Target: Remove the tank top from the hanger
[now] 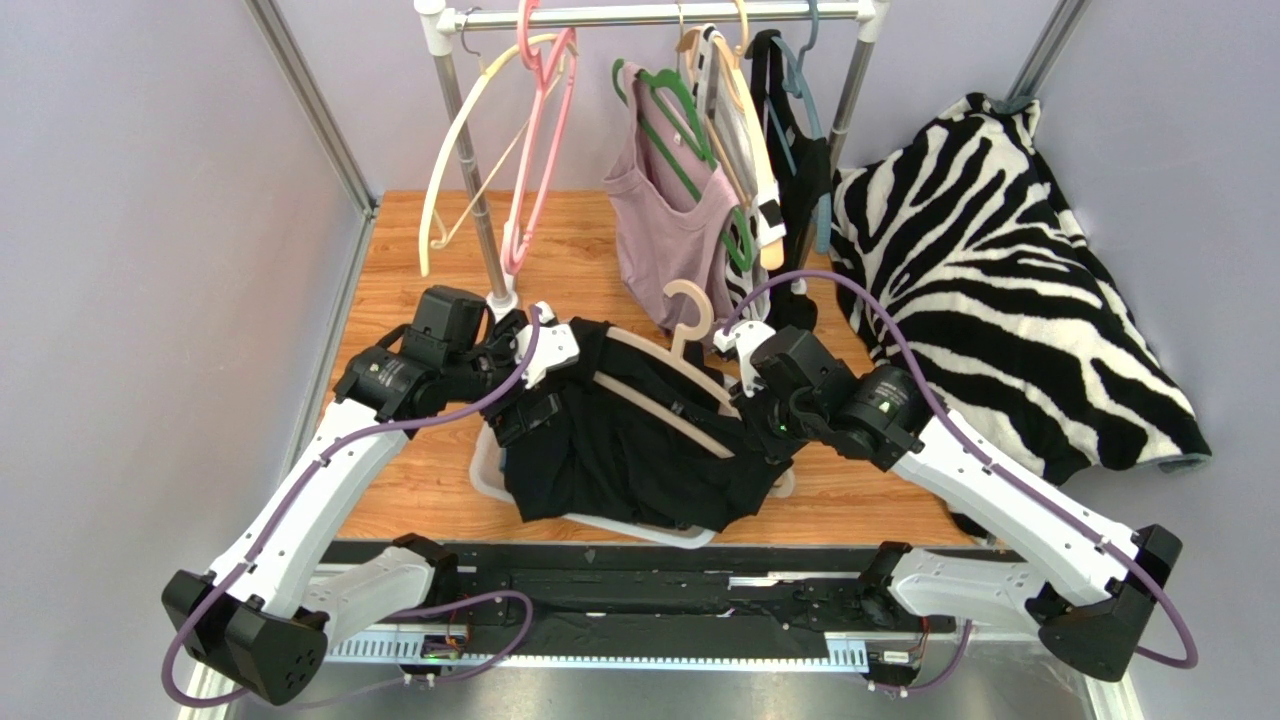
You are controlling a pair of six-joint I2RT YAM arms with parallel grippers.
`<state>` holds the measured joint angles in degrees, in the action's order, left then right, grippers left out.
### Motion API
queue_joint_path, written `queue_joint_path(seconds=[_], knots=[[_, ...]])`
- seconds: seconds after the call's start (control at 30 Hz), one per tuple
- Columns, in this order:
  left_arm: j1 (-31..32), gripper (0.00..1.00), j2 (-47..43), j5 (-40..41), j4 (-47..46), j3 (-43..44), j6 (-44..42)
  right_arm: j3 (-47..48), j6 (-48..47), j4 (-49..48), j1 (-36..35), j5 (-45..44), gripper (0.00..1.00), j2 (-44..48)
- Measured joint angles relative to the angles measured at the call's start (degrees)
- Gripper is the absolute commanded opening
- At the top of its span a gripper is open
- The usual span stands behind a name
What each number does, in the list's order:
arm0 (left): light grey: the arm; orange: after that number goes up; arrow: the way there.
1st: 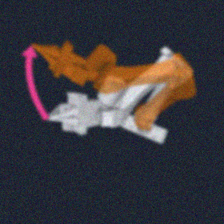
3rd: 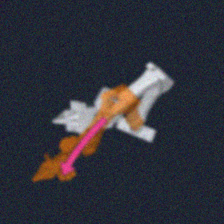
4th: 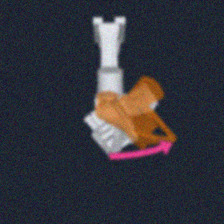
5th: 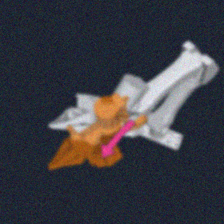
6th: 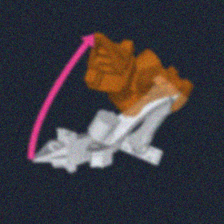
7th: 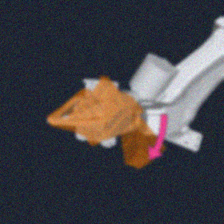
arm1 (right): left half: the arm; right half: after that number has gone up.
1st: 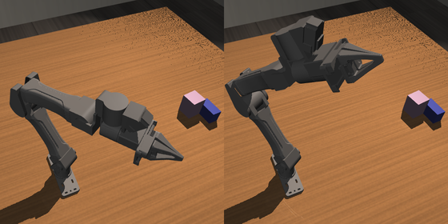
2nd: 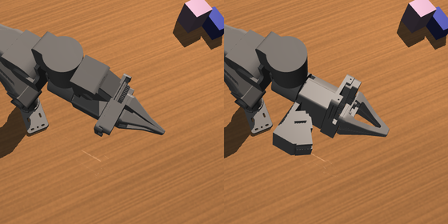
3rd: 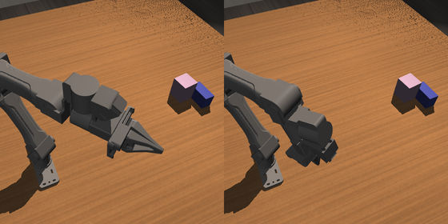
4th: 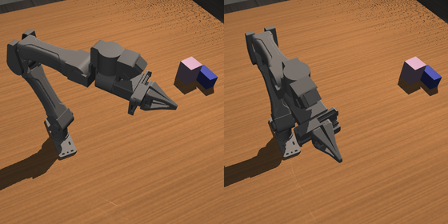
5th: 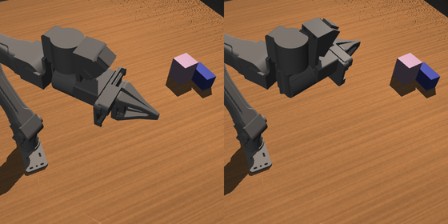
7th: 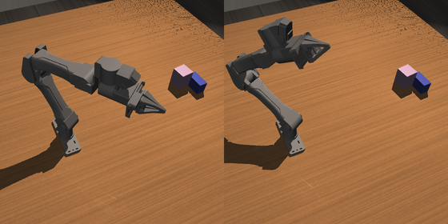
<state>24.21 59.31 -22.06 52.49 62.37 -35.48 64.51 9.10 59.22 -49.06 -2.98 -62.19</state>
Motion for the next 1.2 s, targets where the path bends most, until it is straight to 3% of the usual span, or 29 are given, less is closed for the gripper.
queue_joint_path(seconds=[0.23,0.5,0.67,0.93,1.2], knots=[[-2.4,0.97,-2.9,2.0,2.6,-1.4,-2.5,3.5,-2.1,3.9,0.0,-5.4,0.00,2.7],[-14.0,0.95,-6.4,12.3,-2.6,-7.6,-11.2,4.5,-3.2,4.3,0.0,-6.2,0.00,5.6],[-16.9,0.94,2.1,18.1,-12.8,-13.1,-11.8,4.4,-3.2,3.9,0.0,-4.3,0.00,6.7],[-17.2,0.93,10.2,19.9,-27.5,-13.5,-8.5,1.9,-2.6,3.1,-3.2,-2.3,0.00,6.2],[-17.2,0.91,16.9,16.0,-33.9,-12.7,-5.1,1.8,-1.8,2.4,-4.8,-2.4,0.00,2.6]])
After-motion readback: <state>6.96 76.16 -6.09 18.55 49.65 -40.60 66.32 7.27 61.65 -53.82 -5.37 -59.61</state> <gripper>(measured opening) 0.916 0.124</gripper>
